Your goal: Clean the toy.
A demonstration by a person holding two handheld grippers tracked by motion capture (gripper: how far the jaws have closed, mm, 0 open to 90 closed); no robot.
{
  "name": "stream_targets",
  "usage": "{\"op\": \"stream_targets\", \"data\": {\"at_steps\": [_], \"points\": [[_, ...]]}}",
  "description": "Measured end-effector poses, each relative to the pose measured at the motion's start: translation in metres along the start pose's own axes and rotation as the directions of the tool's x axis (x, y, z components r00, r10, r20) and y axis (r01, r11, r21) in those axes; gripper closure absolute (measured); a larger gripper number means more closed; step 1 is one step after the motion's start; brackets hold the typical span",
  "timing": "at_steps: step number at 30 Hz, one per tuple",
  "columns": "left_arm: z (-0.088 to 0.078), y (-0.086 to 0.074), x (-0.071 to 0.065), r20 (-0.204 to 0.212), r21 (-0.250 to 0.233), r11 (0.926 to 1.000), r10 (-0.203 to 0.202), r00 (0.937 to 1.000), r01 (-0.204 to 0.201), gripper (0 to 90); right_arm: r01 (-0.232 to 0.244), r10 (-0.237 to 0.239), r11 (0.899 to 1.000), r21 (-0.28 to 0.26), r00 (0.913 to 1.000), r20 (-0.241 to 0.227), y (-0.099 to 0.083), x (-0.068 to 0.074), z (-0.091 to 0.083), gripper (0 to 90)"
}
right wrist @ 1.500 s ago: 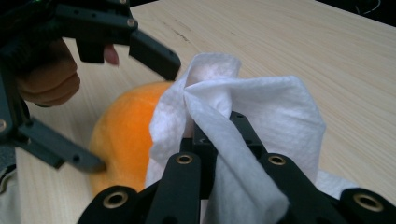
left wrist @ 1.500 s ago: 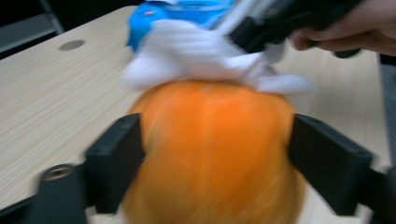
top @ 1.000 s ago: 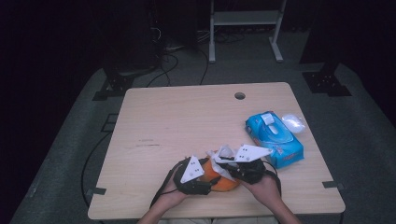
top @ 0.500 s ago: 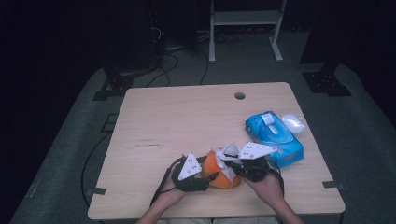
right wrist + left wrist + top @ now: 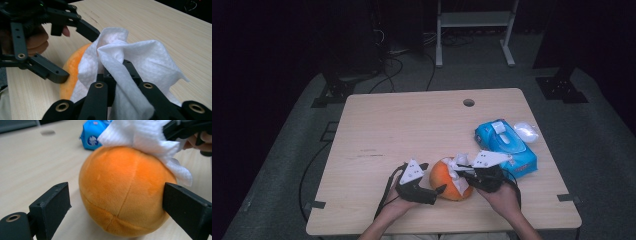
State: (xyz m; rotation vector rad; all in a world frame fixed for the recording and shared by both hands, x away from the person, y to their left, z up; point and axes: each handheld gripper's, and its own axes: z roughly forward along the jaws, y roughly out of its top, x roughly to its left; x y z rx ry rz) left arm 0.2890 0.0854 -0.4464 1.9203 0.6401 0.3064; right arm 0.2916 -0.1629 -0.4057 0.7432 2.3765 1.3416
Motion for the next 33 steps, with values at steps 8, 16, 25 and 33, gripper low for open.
{"op": "stream_targets", "data": {"at_steps": [8,16,25,33], "points": [[-0.005,0.003,-0.012,-0.026,0.012,0.9904,0.138,0.9901,-0.138,44.3,0.012,-0.012,1.0,-0.015,0.9998,-0.018,0.006,0.011,0.001,82.5],[-0.021,0.011,-0.022,-0.105,0.024,0.9387,0.345,0.9328,-0.344,49.7,0.035,-0.038,0.997,-0.066,0.9984,-0.041,0.015,0.021,-0.001,82.7],[-0.017,0.008,-0.006,-0.085,0.0,0.9919,0.127,0.9883,-0.127,17.3,-0.077,0.076,0.997,0.03,0.9967,0.028,-0.011,-0.016,0.002,82.6],[-0.015,0.006,-0.003,-0.077,0.016,0.9951,0.099,0.9921,-0.098,35.0,-0.059,0.059,0.998,0.017,0.9981,0.02,-0.006,-0.008,0.004,82.5]]}}
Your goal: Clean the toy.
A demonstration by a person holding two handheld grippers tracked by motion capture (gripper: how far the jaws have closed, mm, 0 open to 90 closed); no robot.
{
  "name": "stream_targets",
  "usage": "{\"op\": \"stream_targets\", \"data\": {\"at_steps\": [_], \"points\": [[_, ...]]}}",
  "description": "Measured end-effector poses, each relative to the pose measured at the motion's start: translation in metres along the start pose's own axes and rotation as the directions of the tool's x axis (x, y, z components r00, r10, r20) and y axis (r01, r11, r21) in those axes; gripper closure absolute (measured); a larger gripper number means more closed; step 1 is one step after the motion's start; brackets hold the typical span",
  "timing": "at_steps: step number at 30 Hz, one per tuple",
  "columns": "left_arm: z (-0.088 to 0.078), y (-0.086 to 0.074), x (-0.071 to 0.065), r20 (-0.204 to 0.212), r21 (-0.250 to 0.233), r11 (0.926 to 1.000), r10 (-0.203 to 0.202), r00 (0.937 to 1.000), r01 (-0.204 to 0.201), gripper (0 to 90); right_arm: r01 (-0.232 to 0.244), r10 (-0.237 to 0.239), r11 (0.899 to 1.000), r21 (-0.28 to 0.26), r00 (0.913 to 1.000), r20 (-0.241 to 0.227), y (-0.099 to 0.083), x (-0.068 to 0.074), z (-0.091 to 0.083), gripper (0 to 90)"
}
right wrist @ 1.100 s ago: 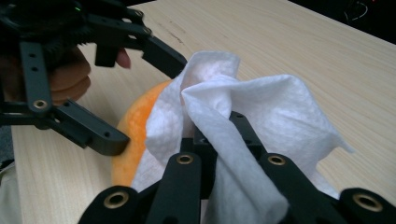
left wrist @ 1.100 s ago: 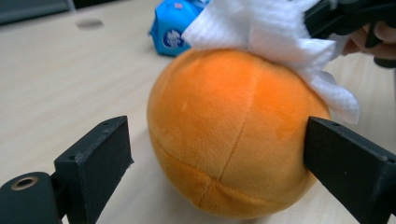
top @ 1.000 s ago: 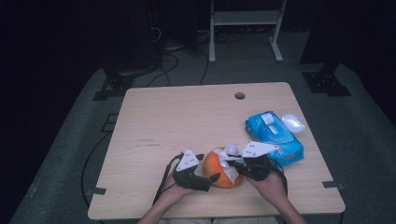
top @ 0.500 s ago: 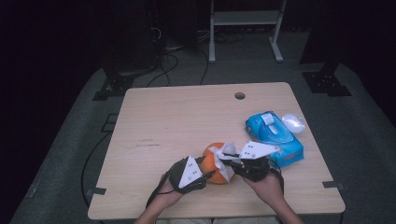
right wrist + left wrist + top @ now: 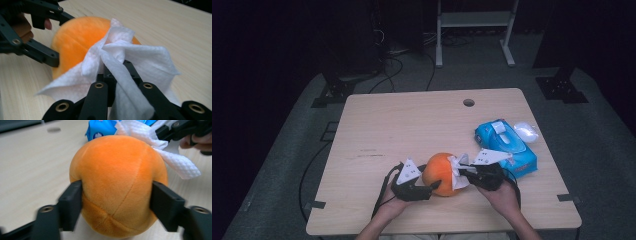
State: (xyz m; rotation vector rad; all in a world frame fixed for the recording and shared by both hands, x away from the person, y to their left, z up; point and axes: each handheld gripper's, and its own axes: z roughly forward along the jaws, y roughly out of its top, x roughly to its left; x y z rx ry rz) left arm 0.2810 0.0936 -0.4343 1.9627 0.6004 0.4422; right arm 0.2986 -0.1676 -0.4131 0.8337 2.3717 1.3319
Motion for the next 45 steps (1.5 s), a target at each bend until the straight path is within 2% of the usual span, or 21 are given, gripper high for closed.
{"op": "stream_targets", "data": {"at_steps": [3,4,8,10,11,12,14,19,21,23,25,26,27,29,31,33,37,40,41,42,45], "points": [[0.0,0.003,-0.009,-0.028,-0.009,0.996,0.088,0.9957,-0.089,38.3,0.035,-0.035,0.998,-0.045,0.9993,-0.009,0.008,0.011,-0.006,82.6],[0.0,0.004,-0.012,-0.031,-0.01,0.9951,0.098,0.9947,-0.098,38.4,0.05,-0.051,0.997,-0.059,0.9985,-0.018,0.011,0.016,-0.007,82.5],[0.002,0.006,-0.023,-0.045,-0.001,0.9839,0.179,0.9829,-0.179,38.7,0.114,-0.121,0.989,-0.098,0.9904,-0.067,0.02,0.04,-0.005,82.5],[0.003,0.006,-0.027,-0.039,0.001,0.9788,0.205,0.978,-0.205,39.0,0.158,-0.166,0.982,-0.102,0.9836,-0.071,0.022,0.049,-0.002,82.5],[0.003,0.006,-0.029,-0.043,0.003,0.9758,0.219,0.9748,-0.219,39.2,0.165,-0.172,0.981,-0.101,0.9824,-0.072,0.023,0.05,-0.001,82.5],[0.003,0.007,-0.03,-0.048,0.012,0.9728,0.232,0.9716,-0.231,39.3,0.167,-0.175,0.981,-0.103,0.9819,-0.072,0.023,0.051,0.001,82.6],[0.003,0.006,-0.028,-0.046,0.004,0.9742,0.226,0.9731,-0.226,40.0,0.172,-0.177,0.98,-0.098,0.9829,-0.049,0.022,0.049,0.0,82.7],[0.004,0.003,-0.026,-0.041,0.007,0.9723,0.234,0.9714,-0.234,40.3,0.129,-0.127,0.987,-0.094,0.9915,0.031,0.021,0.029,-0.008,82.6],[0.004,0.002,-0.024,-0.031,0.001,0.9759,0.218,0.9754,-0.218,39.3,0.087,-0.083,0.992,-0.094,0.9955,0.045,0.016,0.016,-0.01,82.6],[0.004,0.003,-0.02,0.004,-0.015,0.9875,0.157,0.9876,-0.157,32.8,0.051,-0.048,0.995,-0.086,0.9982,0.036,0.011,0.009,-0.01,82.5],[0.002,0.005,-0.014,0.04,-0.052,0.9963,0.07,0.9968,-0.068,24.1,0.056,-0.053,0.995,-0.08,0.998,0.036,0.01,0.011,-0.009,82.5],[0.0,0.006,-0.01,0.049,-0.065,0.9974,0.036,0.9982,-0.033,21.0,0.058,-0.057,0.995,-0.078,0.9981,0.024,0.011,0.013,-0.008,82.5],[-0.001,0.007,-0.008,0.054,-0.064,0.9978,0.023,0.9983,-0.019,19.3,0.068,-0.068,0.995,-0.08,0.9977,0.0,0.011,0.017,-0.006,82.5],[0.0,0.005,-0.007,0.057,-0.031,0.9992,0.027,0.998,-0.026,20.2,0.105,-0.107,0.992,-0.064,0.9937,-0.032,0.013,0.028,0.0,82.5],[0.002,0.001,-0.007,0.051,-0.02,0.9993,0.033,0.9982,-0.032,23.8,0.143,-0.144,0.988,-0.05,0.9893,-0.022,0.014,0.035,0.004,82.5],[0.001,0.0,-0.006,0.045,-0.013,0.9987,0.049,0.9978,-0.049,26.4,0.12,-0.121,0.991,-0.051,0.9925,-0.02,0.014,0.03,0.004,82.6],[-0.001,-0.003,-0.005,0.053,-0.001,0.9985,0.055,0.9971,-0.055,28.7,0.055,-0.054,0.998,-0.031,0.9978,0.038,0.004,0.008,0.0,82.6],[-0.001,-0.004,-0.005,0.057,-0.001,0.9985,0.054,0.9969,-0.054,28.8,-0.056,0.056,0.998,-0.01,0.9983,0.014,-0.011,-0.016,0.003,82.5],[-0.001,-0.004,-0.004,0.061,-0.001,0.9985,0.055,0.9966,-0.055,28.4,-0.072,0.072,0.997,-0.011,0.9974,0.006,-0.013,-0.019,0.003,82.5],[-0.001,-0.002,-0.004,0.064,-0.003,0.999,0.045,0.9969,-0.045,26.5,-0.076,0.076,0.997,-0.009,0.9971,0.006,-0.013,-0.02,0.003,82.5],[0.002,0.0,0.001,0.058,-0.011,0.9999,-0.011,0.9983,0.012,14.5,-0.041,0.041,0.999,-0.006,0.999,0.016,-0.009,-0.012,0.003,82.5]]}}
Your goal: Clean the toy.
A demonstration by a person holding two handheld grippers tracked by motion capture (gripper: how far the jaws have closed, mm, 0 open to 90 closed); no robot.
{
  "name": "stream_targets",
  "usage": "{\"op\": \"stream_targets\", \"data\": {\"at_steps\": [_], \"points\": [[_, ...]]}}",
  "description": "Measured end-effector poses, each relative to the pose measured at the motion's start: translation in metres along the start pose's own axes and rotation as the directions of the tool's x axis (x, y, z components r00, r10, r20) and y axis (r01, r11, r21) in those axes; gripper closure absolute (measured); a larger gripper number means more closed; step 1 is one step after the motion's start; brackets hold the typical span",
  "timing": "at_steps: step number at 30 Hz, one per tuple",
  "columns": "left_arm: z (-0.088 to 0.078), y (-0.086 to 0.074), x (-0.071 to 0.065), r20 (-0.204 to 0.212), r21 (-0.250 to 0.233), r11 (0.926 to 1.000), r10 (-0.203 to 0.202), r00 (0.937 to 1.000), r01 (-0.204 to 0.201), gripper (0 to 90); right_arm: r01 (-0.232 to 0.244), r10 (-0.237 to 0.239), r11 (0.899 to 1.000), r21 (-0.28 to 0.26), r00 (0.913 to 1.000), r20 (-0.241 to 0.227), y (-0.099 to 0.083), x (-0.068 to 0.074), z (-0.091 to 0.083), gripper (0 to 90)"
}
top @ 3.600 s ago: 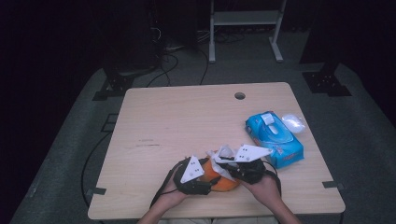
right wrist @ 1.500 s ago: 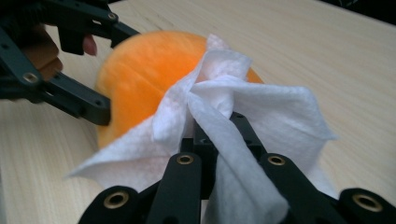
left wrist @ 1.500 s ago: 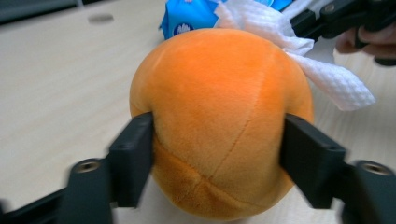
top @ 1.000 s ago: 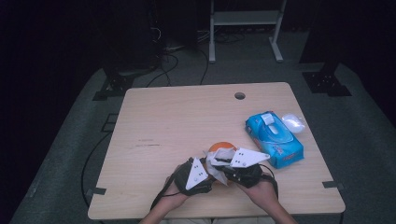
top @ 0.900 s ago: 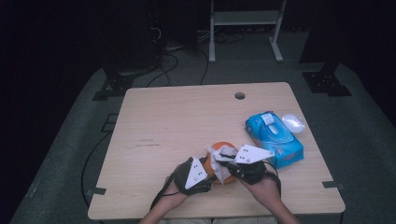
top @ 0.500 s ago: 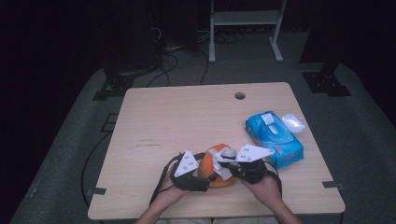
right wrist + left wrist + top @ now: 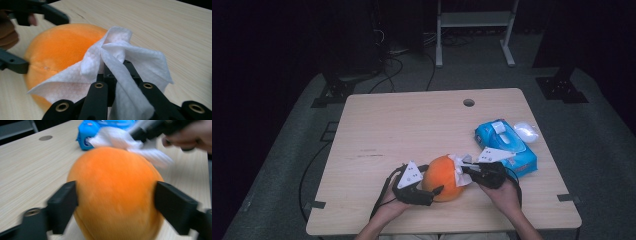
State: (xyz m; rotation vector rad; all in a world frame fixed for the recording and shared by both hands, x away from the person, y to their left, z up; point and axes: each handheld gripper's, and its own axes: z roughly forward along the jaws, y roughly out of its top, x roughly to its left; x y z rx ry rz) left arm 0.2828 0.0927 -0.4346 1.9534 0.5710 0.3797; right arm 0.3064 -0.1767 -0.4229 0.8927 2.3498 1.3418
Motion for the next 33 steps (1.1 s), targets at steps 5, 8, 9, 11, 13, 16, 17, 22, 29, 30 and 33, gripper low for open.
{"op": "stream_targets", "data": {"at_steps": [5,8,9,11,13,16,17,22,29,30,33], "points": [[0.001,-0.003,-0.003,0.003,0.022,0.9994,0.027,0.9996,-0.028,21.4,0.049,-0.051,0.998,-0.04,0.9976,-0.047,0.007,0.016,-0.002,82.4],[0.0,-0.005,-0.006,-0.008,0.038,0.9975,0.059,0.9982,-0.059,27.6,0.047,-0.049,0.998,-0.038,0.998,-0.041,0.006,0.016,0.0,82.5],[0.0,-0.005,-0.006,-0.009,0.04,0.9973,0.062,0.998,-0.061,28.8,0.024,-0.025,0.999,-0.032,0.999,-0.038,0.004,0.012,0.001,82.5],[0.0,-0.007,-0.005,-0.01,0.041,0.9976,0.056,0.9984,-0.056,29.9,-0.006,0.006,1.0,-0.024,0.9995,-0.032,0.0,0.005,0.003,82.5],[-0.001,-0.008,-0.004,-0.009,0.041,0.9976,0.055,0.9984,-0.055,30.4,-0.028,0.028,1.0,-0.003,0.9996,0.002,-0.005,-0.004,0.006,82.5],[-0.002,-0.009,-0.004,-0.007,0.041,0.9973,0.062,0.9981,-0.061,30.8,-0.09,0.09,0.995,0.031,0.9959,0.01,-0.015,-0.017,0.011,82.5],[-0.002,-0.009,-0.004,-0.006,0.038,0.997,0.067,0.9977,-0.067,31.2,-0.11,0.11,0.994,0.025,0.9939,-0.005,-0.017,-0.017,0.011,82.4],[-0.001,-0.006,-0.016,-0.016,0.03,0.9873,0.156,0.9876,-0.156,31.7,-0.071,0.071,0.997,-0.009,0.9975,-0.007,-0.006,-0.007,0.006,82.5],[0.0,-0.002,-0.028,-0.004,0.014,0.9759,0.218,0.976,-0.218,29.0,-0.028,0.025,0.997,-0.068,0.998,-0.058,0.007,0.005,-0.004,82.4],[0.0,-0.002,-0.025,0.0,0.003,0.9816,0.191,0.9816,-0.191,25.6,-0.043,0.04,0.997,-0.059,0.9972,-0.064,0.004,0.003,-0.003,82.5],[0.001,-0.001,-0.014,-0.018,-0.001,0.9966,0.083,0.9964,-0.083,9.5,-0.054,0.051,0.998,-0.041,0.9964,-0.068,0.001,-0.001,-0.001,82.4]]}}
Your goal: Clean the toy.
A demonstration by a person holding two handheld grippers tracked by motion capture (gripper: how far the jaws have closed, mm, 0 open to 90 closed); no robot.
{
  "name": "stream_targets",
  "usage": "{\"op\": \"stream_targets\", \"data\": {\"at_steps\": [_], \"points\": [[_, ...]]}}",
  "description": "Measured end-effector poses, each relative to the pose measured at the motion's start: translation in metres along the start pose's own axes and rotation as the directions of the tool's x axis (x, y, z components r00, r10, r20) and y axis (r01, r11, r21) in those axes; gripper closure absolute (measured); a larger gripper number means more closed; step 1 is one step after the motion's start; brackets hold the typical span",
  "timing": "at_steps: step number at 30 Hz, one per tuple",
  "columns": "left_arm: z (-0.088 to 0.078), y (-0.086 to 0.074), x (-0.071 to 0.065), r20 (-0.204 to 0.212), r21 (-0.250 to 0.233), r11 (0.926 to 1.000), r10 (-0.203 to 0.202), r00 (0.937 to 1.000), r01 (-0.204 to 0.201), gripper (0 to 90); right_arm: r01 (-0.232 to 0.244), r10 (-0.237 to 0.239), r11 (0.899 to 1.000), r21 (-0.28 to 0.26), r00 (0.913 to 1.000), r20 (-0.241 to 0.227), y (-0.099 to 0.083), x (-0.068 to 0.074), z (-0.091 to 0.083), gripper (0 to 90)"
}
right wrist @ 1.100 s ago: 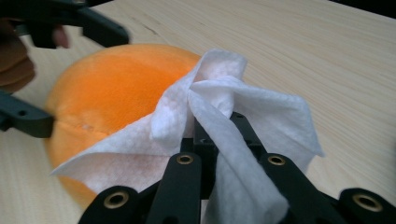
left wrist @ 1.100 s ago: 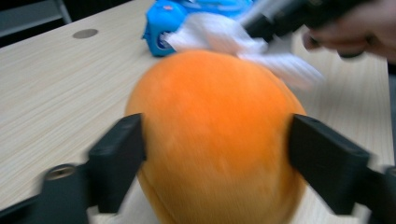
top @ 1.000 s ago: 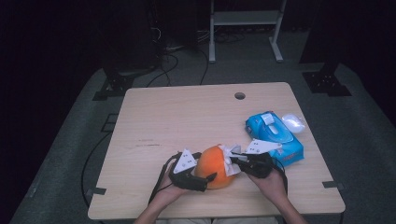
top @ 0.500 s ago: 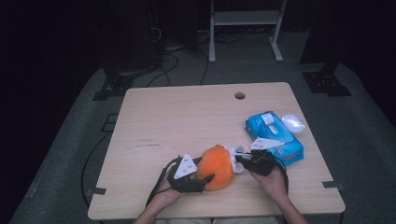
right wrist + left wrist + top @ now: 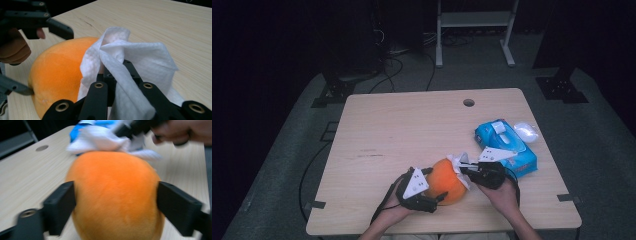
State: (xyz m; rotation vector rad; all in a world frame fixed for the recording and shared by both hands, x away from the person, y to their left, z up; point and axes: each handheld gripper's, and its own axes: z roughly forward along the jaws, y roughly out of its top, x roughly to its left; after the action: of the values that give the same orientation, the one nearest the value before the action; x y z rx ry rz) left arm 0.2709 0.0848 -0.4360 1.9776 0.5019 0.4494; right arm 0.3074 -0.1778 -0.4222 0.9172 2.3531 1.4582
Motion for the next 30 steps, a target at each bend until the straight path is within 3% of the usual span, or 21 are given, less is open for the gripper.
{"op": "stream_targets", "data": {"at_steps": [2,3,4,5,7,9,10,12,13,15,18,20,22,23,24,26,27,30], "points": [[0.003,-0.003,0.006,0.025,0.023,0.9968,-0.077,0.9967,0.076,7.2,0.007,-0.007,1.0,0.0,1.0,-0.001,0.001,0.0,0.0,82.5],[0.006,-0.005,0.009,0.045,0.053,0.9914,-0.122,0.9916,0.119,7.2,0.007,-0.007,1.0,0.0,1.0,-0.001,0.001,0.001,0.0,82.5],[0.008,-0.008,0.012,0.086,0.076,0.9837,-0.169,0.9818,0.163,9.4,0.008,-0.008,1.0,-0.002,0.9999,-0.007,0.002,0.003,0.0,82.4],[0.007,-0.008,0.012,0.089,0.072,0.9838,-0.17,0.9813,0.164,16.3,0.014,-0.014,1.0,-0.007,0.9999,-0.006,0.003,0.005,0.0,82.5],[0.004,-0.004,0.009,0.066,0.065,0.9937,-0.095,0.9933,0.091,26.4,0.034,-0.035,0.999,-0.017,0.9994,-0.006,0.005,0.011,0.0,82.5],[0.0,0.001,0.002,0.014,0.045,0.9989,0.012,0.9998,-0.012,33.0,0.053,-0.053,0.998,-0.039,0.9985,-0.015,0.008,0.019,-0.001,82.5],[-0.001,0.003,-0.002,-0.026,0.041,0.9962,0.078,0.9966,-0.077,34.6,0.064,-0.065,0.997,-0.049,0.9977,-0.018,0.01,0.023,-0.002,82.5],[-0.004,0.008,-0.007,-0.068,0.047,0.9828,0.181,0.981,-0.178,36.2,0.086,-0.09,0.994,-0.072,0.9948,-0.048,0.015,0.031,-0.004,82.5],[-0.004,0.009,-0.008,-0.068,0.054,0.9781,0.204,0.9766,-0.201,36.3,0.106,-0.11,0.991,-0.076,0.9925,-0.052,0.017,0.036,-0.005,82.4],[-0.003,0.006,-0.008,-0.061,0.054,0.9752,0.218,0.9742,-0.214,36.1,0.158,-0.16,0.985,-0.074,0.9866,-0.031,0.019,0.043,-0.003,82.5],[-0.002,0.005,-0.006,-0.039,0.023,0.9832,0.182,0.9825,-0.181,31.9,0.135,-0.136,0.989,-0.063,0.9906,-0.016,0.017,0.036,-0.001,82.5],[-0.001,0.004,-0.003,-0.029,-0.02,0.9918,0.125,0.9917,-0.126,21.7,0.104,-0.104,0.993,-0.057,0.9945,0.007,0.013,0.026,-0.001,82.5],[-0.001,0.004,0.001,-0.043,-0.019,0.9976,0.065,0.9969,-0.066,15.2,0.078,-0.077,0.995,-0.06,0.9968,0.022,0.01,0.018,-0.002,82.5],[0.0,0.003,0.005,-0.054,-0.015,0.9999,0.005,0.9985,-0.006,10.8,0.061,-0.059,0.996,-0.062,0.9978,0.029,0.009,0.016,-0.003,82.5],[0.0,0.002,0.008,-0.044,-0.012,0.9996,-0.026,0.9987,0.026,9.1,0.054,-0.052,0.996,-0.066,0.9982,0.03,0.008,0.014,-0.004,82.5],[0.001,0.0,0.013,0.0,0.002,0.9958,-0.092,0.9958,0.092,11.7,0.065,-0.062,0.996,-0.064,0.9973,0.04,0.009,0.016,-0.004,82.4],[0.002,-0.002,0.014,0.012,0.001,0.9943,-0.106,0.9943,0.106,17.8,0.074,-0.071,0.995,-0.063,0.9965,0.043,0.01,0.019,-0.003,82.4],[0.0,0.001,0.007,-0.018,0.01,0.9994,-0.033,0.9993,0.033,28.0,0.126,-0.123,0.99,-0.059,0.9911,0.051,0.013,0.032,-0.001,82.4]]}}
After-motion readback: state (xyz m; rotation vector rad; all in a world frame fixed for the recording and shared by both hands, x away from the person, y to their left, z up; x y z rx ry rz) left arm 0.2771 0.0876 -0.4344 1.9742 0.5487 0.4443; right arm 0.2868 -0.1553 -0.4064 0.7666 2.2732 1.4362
